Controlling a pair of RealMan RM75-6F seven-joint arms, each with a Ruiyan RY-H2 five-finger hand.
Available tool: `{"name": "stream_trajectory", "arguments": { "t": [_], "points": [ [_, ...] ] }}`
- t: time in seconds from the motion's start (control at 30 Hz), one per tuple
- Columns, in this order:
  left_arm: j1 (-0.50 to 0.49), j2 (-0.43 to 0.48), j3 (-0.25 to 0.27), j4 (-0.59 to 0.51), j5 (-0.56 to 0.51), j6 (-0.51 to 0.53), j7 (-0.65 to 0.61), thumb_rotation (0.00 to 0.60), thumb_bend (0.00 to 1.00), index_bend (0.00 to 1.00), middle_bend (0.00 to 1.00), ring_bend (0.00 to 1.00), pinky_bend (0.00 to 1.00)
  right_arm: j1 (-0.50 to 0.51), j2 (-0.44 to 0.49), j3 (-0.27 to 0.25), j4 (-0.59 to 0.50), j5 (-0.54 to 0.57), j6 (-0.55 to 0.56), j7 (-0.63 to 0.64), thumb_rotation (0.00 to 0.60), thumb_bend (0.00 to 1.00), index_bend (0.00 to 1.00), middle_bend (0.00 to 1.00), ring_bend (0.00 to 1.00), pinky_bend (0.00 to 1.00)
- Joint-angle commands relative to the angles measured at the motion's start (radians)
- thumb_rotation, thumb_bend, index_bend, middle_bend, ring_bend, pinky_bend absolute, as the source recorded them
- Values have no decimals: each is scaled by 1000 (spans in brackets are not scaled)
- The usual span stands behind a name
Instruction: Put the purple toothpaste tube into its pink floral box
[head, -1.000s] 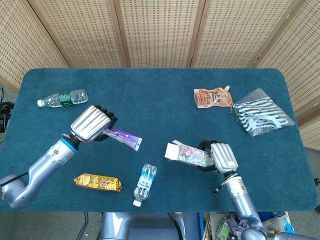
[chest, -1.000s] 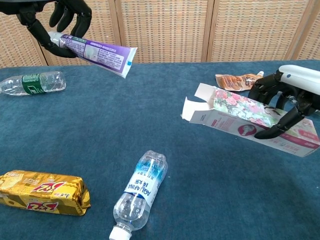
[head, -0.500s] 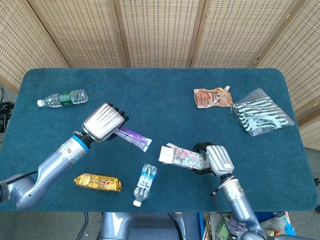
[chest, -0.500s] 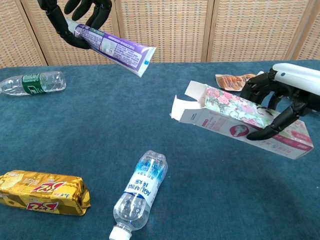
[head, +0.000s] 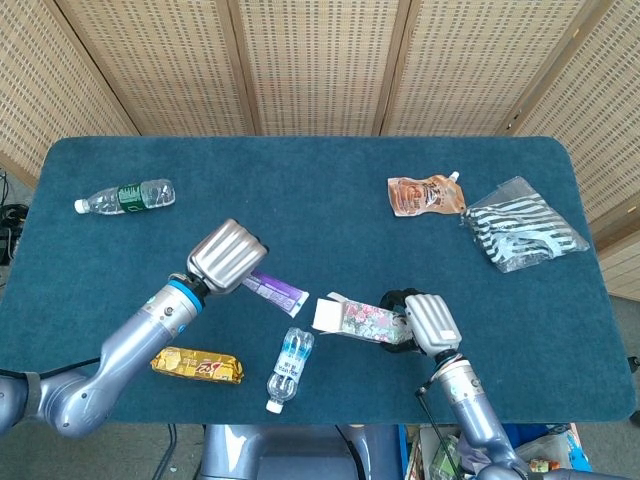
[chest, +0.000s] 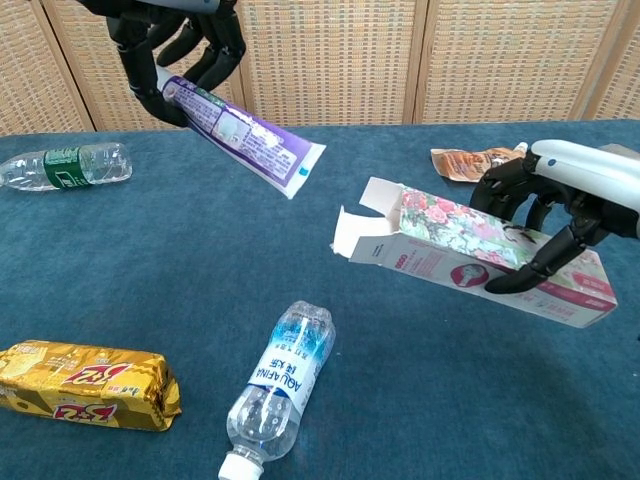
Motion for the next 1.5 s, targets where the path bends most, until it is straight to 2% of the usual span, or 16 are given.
{"name": "stream_trajectory", "arguments": {
  "t": [0.03,0.37,0.6,1.5],
  "points": [
    [-41,-17,26,-28,-45,37,34,600,270,827,691,594,573,1,-1,0,1,2,-1,0,600,8,619,569,389,464],
    [-120,-84,67,-36,-139,108,89,600,270,827,691,593,573,5,-8,-5,-1,2,-3,-3,600,7,619,569,389,464],
    [-149,-122,77,-22,-180,151,91,600,270,827,691,593,573,5,-6,-5,-2,4,-3,-1,600,7,619,570,391,464],
    [-192,-301,83,12,-204,308,118,600,292,836,709,632,603,6,7,-5,-15,4,0,7,600,7,620,569,391,464]
  ]
}}
